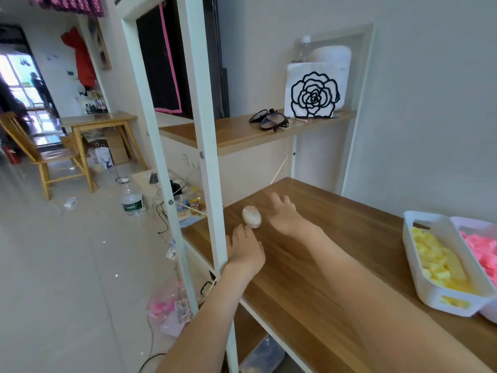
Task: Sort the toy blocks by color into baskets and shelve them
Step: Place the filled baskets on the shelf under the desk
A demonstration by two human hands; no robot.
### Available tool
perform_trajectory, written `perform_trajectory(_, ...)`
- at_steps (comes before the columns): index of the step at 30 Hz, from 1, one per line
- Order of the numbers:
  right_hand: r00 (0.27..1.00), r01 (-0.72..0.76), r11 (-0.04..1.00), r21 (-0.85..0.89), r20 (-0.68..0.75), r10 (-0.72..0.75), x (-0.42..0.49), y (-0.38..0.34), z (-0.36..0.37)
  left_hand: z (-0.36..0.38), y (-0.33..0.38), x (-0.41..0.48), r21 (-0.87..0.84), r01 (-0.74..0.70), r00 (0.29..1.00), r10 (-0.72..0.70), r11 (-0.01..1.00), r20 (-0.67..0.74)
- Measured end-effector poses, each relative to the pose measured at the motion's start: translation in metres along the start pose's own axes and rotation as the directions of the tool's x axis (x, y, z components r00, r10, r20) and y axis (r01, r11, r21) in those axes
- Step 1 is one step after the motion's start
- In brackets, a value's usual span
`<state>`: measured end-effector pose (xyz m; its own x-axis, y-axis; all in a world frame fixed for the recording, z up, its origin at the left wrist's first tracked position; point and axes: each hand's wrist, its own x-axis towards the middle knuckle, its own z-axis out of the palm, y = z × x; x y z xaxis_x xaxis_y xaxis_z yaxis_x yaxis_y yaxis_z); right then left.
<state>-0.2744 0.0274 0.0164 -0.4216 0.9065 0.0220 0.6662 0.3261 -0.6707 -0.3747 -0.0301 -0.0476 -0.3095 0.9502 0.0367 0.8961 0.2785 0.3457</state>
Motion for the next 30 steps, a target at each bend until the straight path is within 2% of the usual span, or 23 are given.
perform_trajectory(3,1.0,0.002,1.0,-0.016,0.027,-0.002,0.015,0.011,0.022,0.016,-0.004,-0.001,0.107,0.122,0.993,-0.121,0.987,-0.018)
perform_trajectory(8,1.0,-0.015,0.999,0.032,0.019,0.014,0.04,0.031,0.057,0.029,-0.005,0.005,0.137,0.155,0.982,-0.137,0.978,-0.133)
perform_trajectory(13,0.998,0.055,0.979,-0.194,0.002,-0.056,0.057,0.032,0.085,0.028,-0.003,0.009,0.181,0.148,0.981,-0.122,0.972,-0.151)
perform_trajectory(16,0.972,0.137,0.978,-0.159,-0.171,-0.164,0.059,0.038,0.093,0.033,-0.005,0.014,0.144,0.174,0.978,-0.154,0.974,-0.138)
perform_trajectory(20,0.945,0.16,0.982,-0.1,-0.273,-0.181,0.058,0.041,0.094,0.034,-0.004,0.017,0.144,0.158,0.979,-0.135,0.977,-0.155)
perform_trajectory(22,0.947,0.145,0.988,-0.053,-0.282,-0.154,0.051,0.042,0.09,0.033,-0.004,0.015,0.132,0.165,0.978,-0.145,0.977,-0.152)
perform_trajectory(25,0.96,0.168,0.985,-0.032,-0.223,-0.171,0.038,0.048,0.081,0.031,-0.006,0.016,0.106,0.178,0.975,-0.161,0.978,-0.153)
perform_trajectory(27,0.964,0.169,0.985,-0.036,-0.203,-0.173,0.028,0.052,0.068,0.027,-0.003,0.014,0.083,0.186,0.978,-0.176,0.979,-0.112)
perform_trajectory(30,0.95,0.197,0.976,0.092,-0.266,-0.167,0.016,0.051,0.054,0.015,0.003,0.011,-0.001,0.176,0.984,-0.176,0.984,-0.017)
